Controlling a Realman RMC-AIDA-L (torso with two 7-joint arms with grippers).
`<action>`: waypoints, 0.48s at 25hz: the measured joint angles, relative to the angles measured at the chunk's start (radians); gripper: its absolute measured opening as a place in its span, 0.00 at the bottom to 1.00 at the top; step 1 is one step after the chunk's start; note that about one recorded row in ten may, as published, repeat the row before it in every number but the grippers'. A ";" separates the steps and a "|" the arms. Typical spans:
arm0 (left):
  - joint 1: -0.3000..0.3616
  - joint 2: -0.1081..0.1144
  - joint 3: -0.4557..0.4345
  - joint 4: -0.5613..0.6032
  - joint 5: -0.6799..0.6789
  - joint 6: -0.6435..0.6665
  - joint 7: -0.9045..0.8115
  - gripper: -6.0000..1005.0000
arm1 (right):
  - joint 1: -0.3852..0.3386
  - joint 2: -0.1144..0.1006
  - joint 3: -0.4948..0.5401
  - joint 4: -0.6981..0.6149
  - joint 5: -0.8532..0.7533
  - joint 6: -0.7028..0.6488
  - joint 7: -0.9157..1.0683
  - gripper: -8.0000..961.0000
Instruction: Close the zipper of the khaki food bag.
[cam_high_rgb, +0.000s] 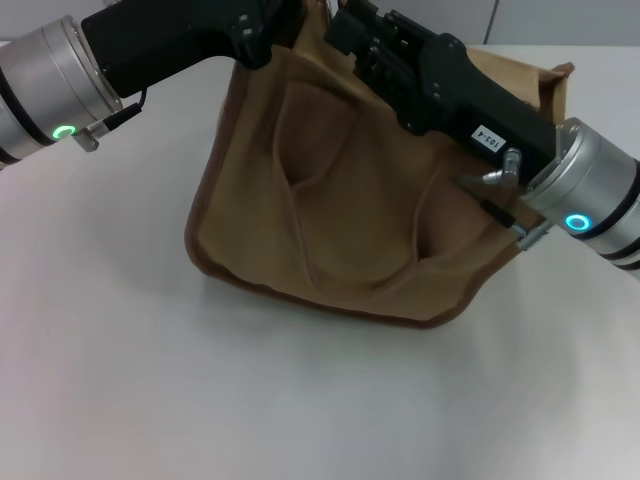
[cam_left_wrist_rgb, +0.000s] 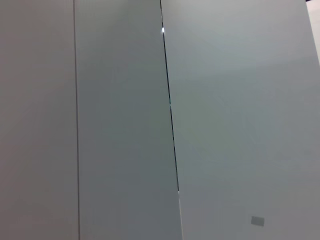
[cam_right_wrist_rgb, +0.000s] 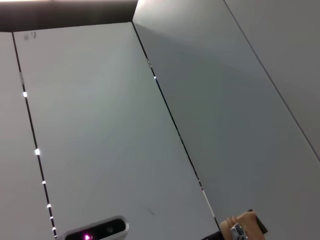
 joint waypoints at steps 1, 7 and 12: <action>0.000 0.000 0.000 0.000 0.000 0.000 0.000 0.03 | 0.001 0.000 0.000 0.000 0.000 0.005 0.009 0.32; 0.000 0.000 0.000 -0.003 0.000 0.000 0.004 0.03 | 0.012 0.000 -0.002 -0.004 -0.002 0.048 0.064 0.32; -0.003 0.000 0.000 -0.006 0.000 0.000 0.008 0.03 | 0.029 0.000 -0.012 -0.001 -0.003 0.049 0.076 0.32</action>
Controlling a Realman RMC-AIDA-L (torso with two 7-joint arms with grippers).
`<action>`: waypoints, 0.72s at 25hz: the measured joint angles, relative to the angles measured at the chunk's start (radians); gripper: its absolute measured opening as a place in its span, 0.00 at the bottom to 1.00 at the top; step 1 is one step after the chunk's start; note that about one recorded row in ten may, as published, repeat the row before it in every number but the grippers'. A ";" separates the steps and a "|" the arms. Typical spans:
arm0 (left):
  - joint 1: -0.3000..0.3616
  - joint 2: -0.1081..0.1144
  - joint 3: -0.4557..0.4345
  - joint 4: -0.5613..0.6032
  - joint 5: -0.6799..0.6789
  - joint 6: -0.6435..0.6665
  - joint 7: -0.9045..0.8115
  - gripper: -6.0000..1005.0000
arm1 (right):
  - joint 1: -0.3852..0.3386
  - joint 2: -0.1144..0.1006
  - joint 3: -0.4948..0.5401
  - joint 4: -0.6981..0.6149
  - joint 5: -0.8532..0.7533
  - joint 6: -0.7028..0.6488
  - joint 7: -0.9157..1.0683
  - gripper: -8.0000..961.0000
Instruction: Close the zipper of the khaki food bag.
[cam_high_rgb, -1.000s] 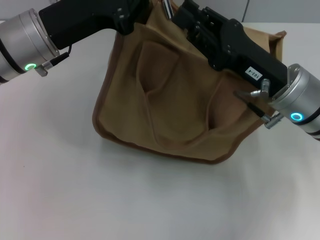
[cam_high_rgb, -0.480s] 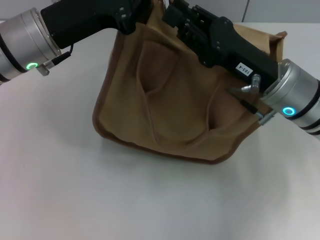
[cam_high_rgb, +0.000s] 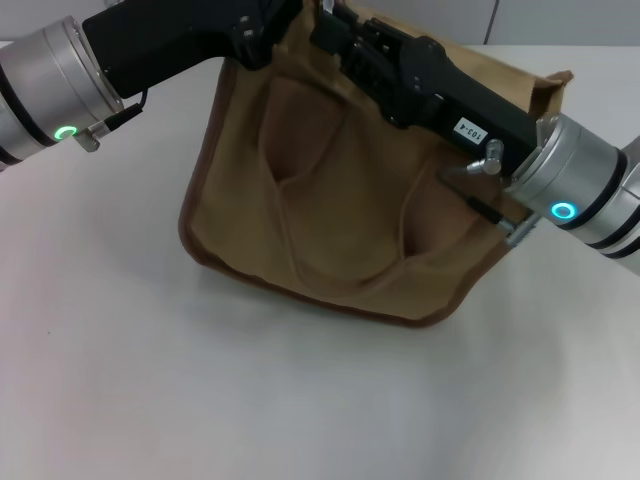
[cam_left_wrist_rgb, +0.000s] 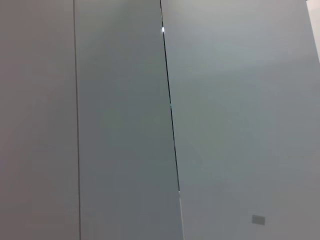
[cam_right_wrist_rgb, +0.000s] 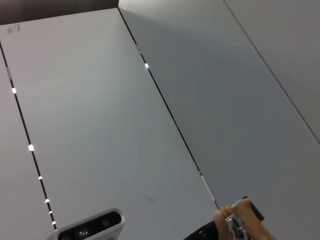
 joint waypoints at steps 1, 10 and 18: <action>0.000 0.000 0.000 0.000 0.000 0.000 0.000 0.03 | 0.000 0.000 0.000 0.000 0.000 0.000 0.000 0.30; 0.000 0.000 -0.006 -0.002 0.000 0.000 0.001 0.03 | 0.003 0.000 -0.001 -0.005 -0.001 -0.013 0.000 0.20; 0.000 0.000 -0.001 -0.001 0.000 -0.010 0.001 0.03 | 0.008 -0.002 0.003 -0.006 0.000 -0.018 -0.002 0.21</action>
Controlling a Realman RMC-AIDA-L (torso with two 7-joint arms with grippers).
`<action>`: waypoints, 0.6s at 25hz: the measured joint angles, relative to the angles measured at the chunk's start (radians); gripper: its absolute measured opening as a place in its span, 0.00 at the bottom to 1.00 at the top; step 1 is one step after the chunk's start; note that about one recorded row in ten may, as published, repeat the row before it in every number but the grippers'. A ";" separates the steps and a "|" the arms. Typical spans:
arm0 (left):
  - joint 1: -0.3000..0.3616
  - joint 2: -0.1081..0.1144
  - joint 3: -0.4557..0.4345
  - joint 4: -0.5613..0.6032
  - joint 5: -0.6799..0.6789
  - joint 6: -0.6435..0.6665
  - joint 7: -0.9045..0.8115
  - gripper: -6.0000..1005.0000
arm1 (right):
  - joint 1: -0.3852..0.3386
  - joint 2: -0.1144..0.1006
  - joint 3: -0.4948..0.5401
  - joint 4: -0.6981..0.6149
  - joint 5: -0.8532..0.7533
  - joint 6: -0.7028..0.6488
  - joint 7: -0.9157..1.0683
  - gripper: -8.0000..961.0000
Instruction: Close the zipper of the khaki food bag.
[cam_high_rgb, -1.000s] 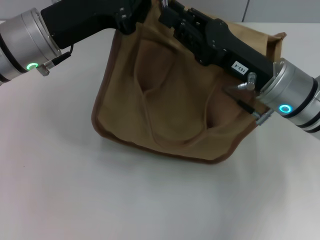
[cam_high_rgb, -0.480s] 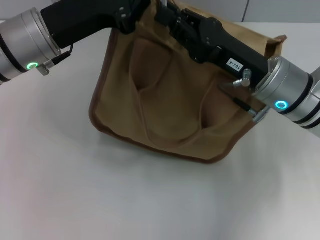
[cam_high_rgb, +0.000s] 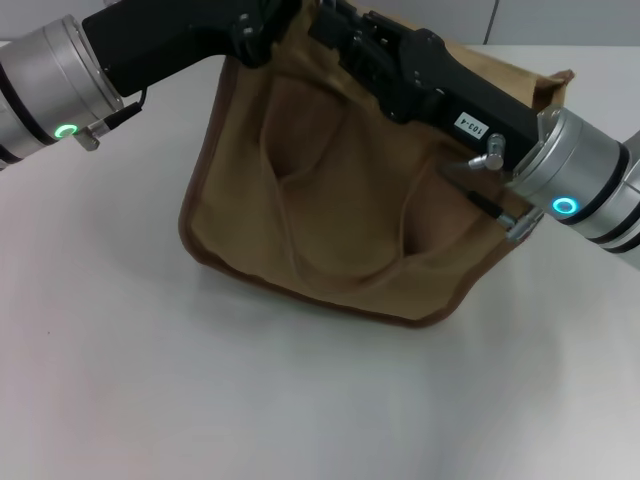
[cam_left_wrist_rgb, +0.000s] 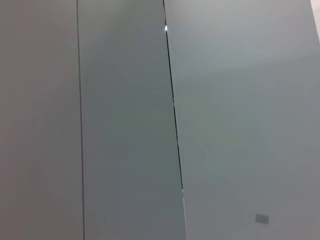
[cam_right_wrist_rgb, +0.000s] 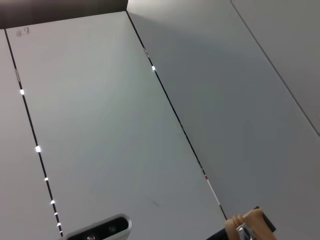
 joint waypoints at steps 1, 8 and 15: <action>0.000 0.000 0.000 0.000 0.000 -0.001 0.000 0.03 | 0.000 0.000 0.005 0.000 0.003 0.000 0.000 0.21; 0.001 0.000 0.001 0.003 0.000 -0.001 0.000 0.03 | 0.001 0.000 0.006 -0.005 0.003 0.005 -0.001 0.15; 0.001 0.000 0.001 0.004 0.000 -0.001 0.000 0.03 | 0.002 0.000 0.001 -0.007 0.003 0.012 -0.001 0.03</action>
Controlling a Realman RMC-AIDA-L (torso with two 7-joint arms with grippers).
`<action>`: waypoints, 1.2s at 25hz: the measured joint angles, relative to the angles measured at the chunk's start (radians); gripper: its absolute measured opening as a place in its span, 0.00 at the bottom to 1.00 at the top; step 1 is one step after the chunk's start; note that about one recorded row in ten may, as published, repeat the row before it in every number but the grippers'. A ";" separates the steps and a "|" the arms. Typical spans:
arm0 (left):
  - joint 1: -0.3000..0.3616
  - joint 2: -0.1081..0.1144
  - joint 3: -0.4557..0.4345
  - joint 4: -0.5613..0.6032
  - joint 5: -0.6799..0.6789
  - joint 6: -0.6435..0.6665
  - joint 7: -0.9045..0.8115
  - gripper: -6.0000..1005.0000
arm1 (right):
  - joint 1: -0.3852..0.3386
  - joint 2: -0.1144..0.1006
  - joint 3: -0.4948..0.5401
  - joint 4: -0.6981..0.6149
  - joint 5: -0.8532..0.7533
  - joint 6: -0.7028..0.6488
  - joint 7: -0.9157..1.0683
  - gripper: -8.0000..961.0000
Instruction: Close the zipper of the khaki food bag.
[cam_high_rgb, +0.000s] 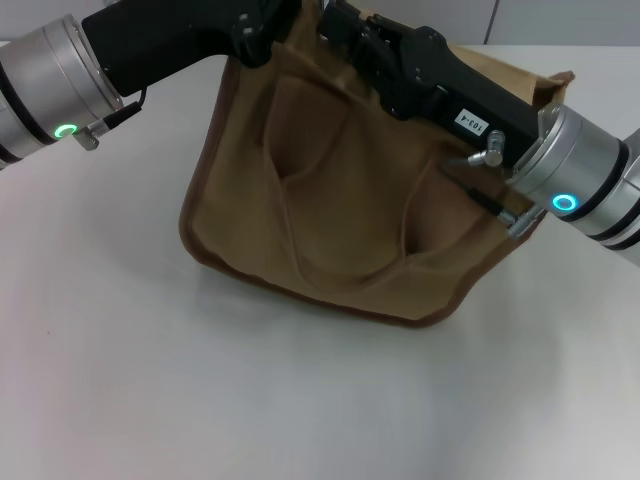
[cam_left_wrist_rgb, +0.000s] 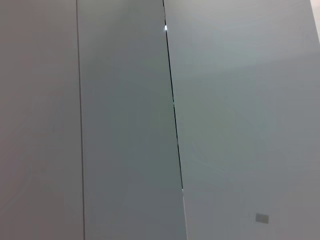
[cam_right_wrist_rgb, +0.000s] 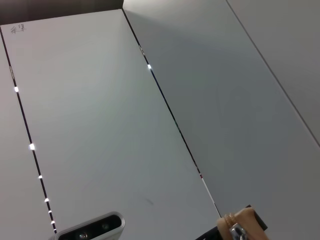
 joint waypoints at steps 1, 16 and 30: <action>0.000 0.000 0.000 0.000 0.000 0.000 0.000 0.03 | -0.002 0.000 0.000 0.000 0.000 0.000 0.000 0.01; 0.005 0.000 0.000 0.003 -0.006 0.006 -0.004 0.03 | -0.039 -0.001 -0.004 -0.003 -0.021 -0.010 0.016 0.01; 0.009 0.000 0.000 0.004 -0.013 0.009 -0.007 0.03 | -0.112 -0.002 0.007 -0.017 -0.020 -0.060 0.017 0.01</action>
